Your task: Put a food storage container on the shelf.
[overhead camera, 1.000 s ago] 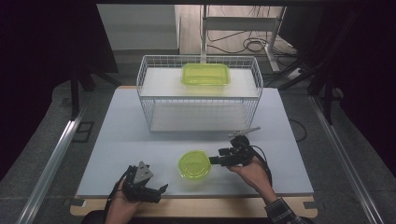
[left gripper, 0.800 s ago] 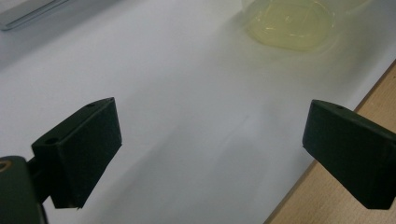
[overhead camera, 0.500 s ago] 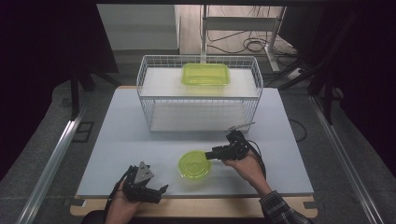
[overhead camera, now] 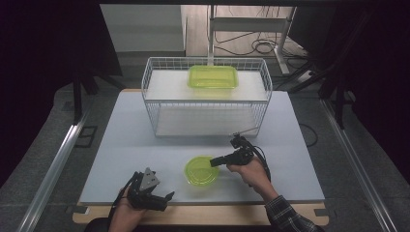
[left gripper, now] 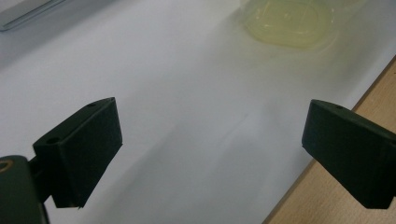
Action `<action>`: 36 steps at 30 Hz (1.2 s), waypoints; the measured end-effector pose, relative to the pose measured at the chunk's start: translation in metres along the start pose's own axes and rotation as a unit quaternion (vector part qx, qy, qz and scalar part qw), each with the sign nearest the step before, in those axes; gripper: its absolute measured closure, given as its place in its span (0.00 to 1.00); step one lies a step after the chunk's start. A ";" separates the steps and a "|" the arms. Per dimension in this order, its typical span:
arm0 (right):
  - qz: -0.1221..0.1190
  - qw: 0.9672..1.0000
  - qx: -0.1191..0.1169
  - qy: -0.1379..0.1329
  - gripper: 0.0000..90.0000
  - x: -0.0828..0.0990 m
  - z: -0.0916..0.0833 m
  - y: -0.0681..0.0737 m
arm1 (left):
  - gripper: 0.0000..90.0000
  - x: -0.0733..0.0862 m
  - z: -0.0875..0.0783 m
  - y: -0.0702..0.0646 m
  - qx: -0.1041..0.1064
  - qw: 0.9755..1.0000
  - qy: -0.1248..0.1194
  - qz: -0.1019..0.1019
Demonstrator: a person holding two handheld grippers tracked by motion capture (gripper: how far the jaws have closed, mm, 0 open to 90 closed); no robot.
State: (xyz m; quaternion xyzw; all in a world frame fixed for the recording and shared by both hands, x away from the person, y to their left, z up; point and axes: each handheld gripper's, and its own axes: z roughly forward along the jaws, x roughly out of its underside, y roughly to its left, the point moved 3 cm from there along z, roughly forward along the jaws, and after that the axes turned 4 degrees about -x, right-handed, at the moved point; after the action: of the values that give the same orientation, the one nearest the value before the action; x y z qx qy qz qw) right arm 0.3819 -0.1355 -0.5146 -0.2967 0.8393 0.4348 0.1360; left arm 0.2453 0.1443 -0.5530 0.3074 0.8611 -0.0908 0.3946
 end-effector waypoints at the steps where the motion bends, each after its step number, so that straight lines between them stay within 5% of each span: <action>1: 0.005 1.000 -0.002 0.001 0.86 0.000 0.000 0.000 | 0.05 0.000 0.000 0.000 -0.001 1.000 0.000 0.000; 9: 0.045 0.998 -0.041 -0.003 0.90 0.001 -0.002 -0.002 | 0.05 0.000 -0.001 0.001 -0.003 1.000 -0.003 -0.002; 36: 0.042 0.995 -0.054 -0.077 0.91 -0.018 -0.049 0.017 | 0.05 0.000 -0.002 0.003 -0.002 1.000 -0.006 -0.013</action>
State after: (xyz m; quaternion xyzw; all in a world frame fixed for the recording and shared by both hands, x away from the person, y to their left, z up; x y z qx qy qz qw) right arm 0.3875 -0.1610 -0.4662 -0.2336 0.8135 0.5063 0.1652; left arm 0.2461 0.1475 -0.5511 0.2950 0.8628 -0.0956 0.3992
